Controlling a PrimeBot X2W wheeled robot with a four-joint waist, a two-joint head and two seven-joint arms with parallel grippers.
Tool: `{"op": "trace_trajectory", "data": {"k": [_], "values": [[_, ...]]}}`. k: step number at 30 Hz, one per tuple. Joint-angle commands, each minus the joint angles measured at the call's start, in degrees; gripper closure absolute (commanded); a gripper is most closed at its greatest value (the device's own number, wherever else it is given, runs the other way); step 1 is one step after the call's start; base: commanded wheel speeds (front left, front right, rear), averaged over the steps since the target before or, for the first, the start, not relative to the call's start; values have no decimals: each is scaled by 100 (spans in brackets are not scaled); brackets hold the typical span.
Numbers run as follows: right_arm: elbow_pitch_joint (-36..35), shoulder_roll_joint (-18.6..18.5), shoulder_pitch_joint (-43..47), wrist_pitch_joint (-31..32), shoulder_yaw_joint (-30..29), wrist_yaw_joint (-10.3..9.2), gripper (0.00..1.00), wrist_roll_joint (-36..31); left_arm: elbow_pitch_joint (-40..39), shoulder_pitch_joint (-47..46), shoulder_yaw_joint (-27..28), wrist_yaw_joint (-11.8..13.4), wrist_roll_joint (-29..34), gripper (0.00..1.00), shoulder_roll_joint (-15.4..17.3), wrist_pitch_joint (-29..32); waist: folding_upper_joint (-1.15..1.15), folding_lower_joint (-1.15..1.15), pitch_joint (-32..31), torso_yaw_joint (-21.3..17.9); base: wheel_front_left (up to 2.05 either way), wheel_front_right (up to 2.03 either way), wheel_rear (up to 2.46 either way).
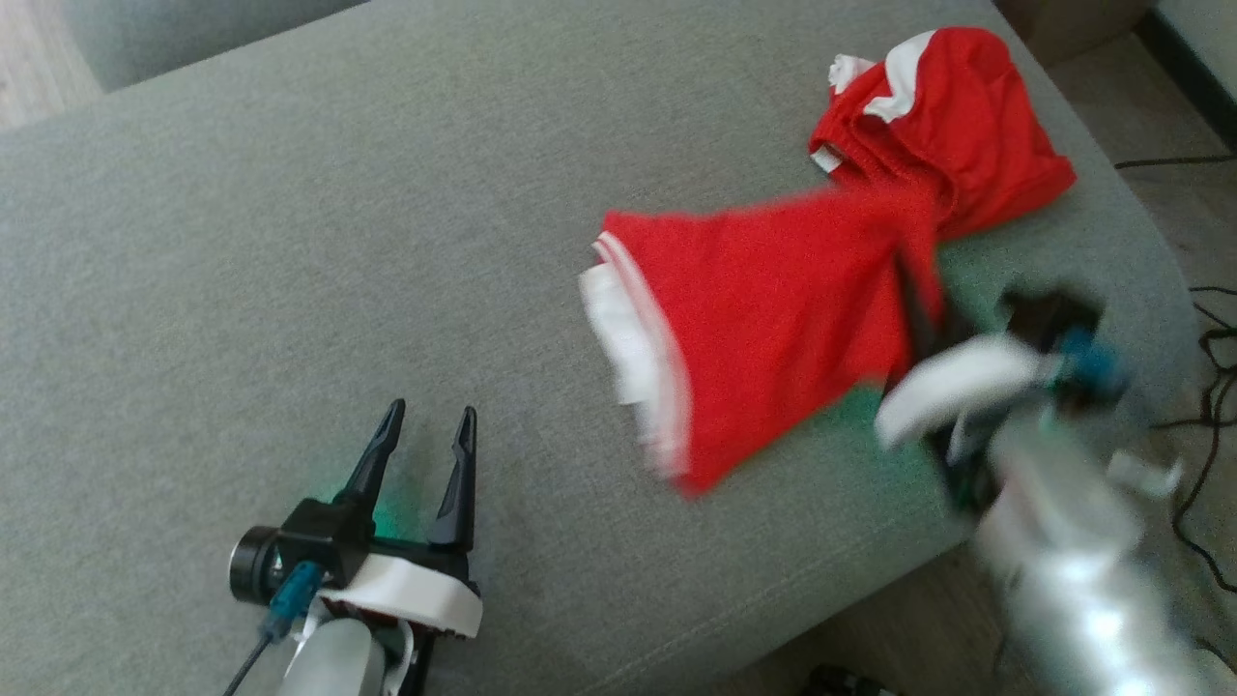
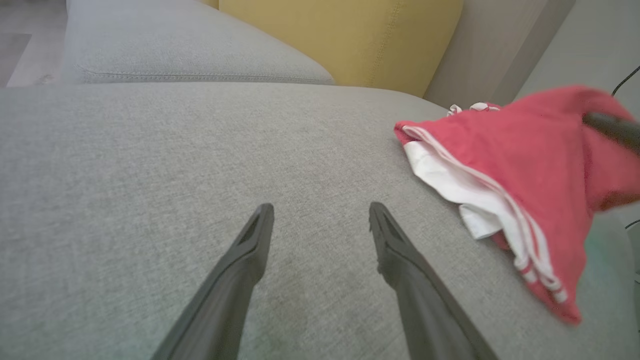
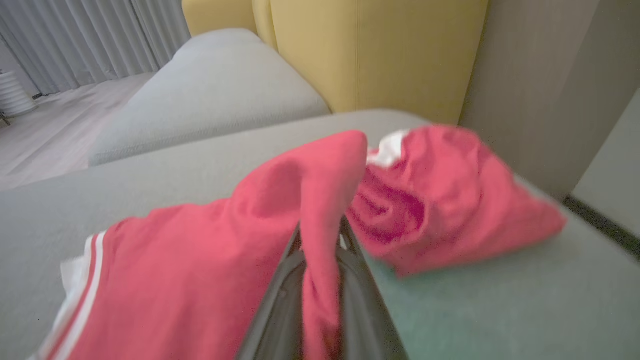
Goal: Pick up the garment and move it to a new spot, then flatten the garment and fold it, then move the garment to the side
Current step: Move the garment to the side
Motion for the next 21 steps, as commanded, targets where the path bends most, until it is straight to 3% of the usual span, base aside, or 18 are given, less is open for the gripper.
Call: {"op": "trace_trajectory", "data": {"k": [1, 7, 13, 14, 15, 16, 17, 21], "values": [[-123, -153, -496, -38, 11, -4, 100, -79, -131, -133, 146, -25, 47, 0, 17, -55, 0, 0, 47, 39, 0, 0, 0], [660, -780, -1734, 21, -272, -4, 100, -619, -118, -203, 153, -30, 180, 0, 17, -55, 0, 0, 245, 340, 0, 0, 0], [1476, -1473, -2460, 93, -988, -4, 100, -1489, -122, -308, 133, -32, 257, 0, 17, -55, 0, 0, 397, 644, 0, 0, 0], [1573, -1551, -2519, 95, -1174, -4, 94, -1643, -116, -312, 143, -33, 271, 0, 17, -55, 0, 0, 411, 677, 0, 0, 0], [1645, -1619, -2563, 90, -1398, -4, 70, -1791, -107, -316, 160, -33, 283, 0, 17, -55, 0, 0, 424, 704, 0, 0, 0], [1671, -1670, -2590, 76, -1612, -4, 31, -1965, -96, -319, 200, -33, 303, 0, 17, -55, 0, 0, 433, 723, 0, 0, 0], [1658, -1688, -2600, 56, -1820, -4, 0, -2140, -89, -322, 247, -33, 320, 0, 17, -55, 0, 0, 439, 739, 0, 0, 0], [1396, -1481, -2519, -13, -2500, -4, 0, -2768, -93, -318, 424, -33, 365, 0, 17, -55, 0, 0, 417, 767, 0, 0, 0]]}}
